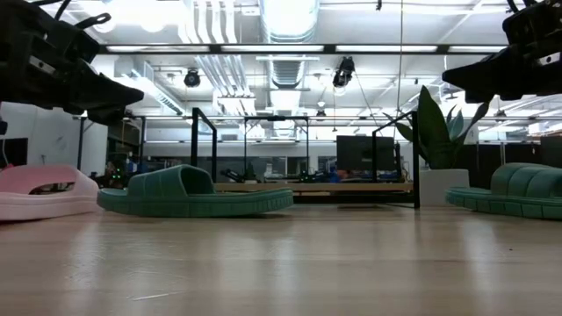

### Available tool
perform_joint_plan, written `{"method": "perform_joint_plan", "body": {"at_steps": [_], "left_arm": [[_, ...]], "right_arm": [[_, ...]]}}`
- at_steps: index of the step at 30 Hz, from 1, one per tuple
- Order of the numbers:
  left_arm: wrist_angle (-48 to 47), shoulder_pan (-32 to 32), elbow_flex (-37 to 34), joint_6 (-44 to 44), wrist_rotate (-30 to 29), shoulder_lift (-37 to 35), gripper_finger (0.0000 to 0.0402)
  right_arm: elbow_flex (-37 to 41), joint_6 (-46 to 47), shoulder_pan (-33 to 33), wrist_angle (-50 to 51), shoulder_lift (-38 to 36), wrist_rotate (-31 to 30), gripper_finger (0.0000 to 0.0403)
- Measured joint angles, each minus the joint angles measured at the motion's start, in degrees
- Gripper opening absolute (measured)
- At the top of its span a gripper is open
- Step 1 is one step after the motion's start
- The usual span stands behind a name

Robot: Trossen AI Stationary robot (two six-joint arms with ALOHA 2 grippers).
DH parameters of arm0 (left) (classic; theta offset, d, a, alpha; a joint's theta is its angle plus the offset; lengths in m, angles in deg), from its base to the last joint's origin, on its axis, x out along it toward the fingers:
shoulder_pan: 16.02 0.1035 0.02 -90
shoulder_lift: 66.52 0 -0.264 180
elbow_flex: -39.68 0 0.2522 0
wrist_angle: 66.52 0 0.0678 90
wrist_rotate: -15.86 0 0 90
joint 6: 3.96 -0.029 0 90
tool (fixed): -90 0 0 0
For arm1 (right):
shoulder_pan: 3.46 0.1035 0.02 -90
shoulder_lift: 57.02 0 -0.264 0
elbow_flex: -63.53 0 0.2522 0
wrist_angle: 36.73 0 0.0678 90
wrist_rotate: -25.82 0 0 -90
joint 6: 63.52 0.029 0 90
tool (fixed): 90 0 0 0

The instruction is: Pick and place slides into the shelf

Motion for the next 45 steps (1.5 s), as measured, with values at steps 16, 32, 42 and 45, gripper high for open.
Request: {"method": "perform_joint_plan", "body": {"at_steps": [16, 32, 42, 45], "left_arm": [[0.00, 0.00, 0.00, 0.00, 0.00, 0.00, 0.0000], [0.02, 0.00, 0.00, 0.00, 0.00, 0.00, 0.0000], [0.02, 0.00, 0.00, 0.00, 0.00, 0.00, 0.0000], [0.02, 0.00, 0.00, 0.00, 0.00, 0.00, 0.0000]], "right_arm": [[0.00, 0.00, -0.01, -0.01, -0.01, 0.00, 0.0009], [0.00, -1.64, -0.01, -0.03, -0.01, 0.00, 0.0009], [0.00, 8.31, 0.01, -0.14, -0.01, 0.69, 0.0009], [0.02, 16.34, 0.03, -1.29, 0.01, 0.70, 0.0009]]}}
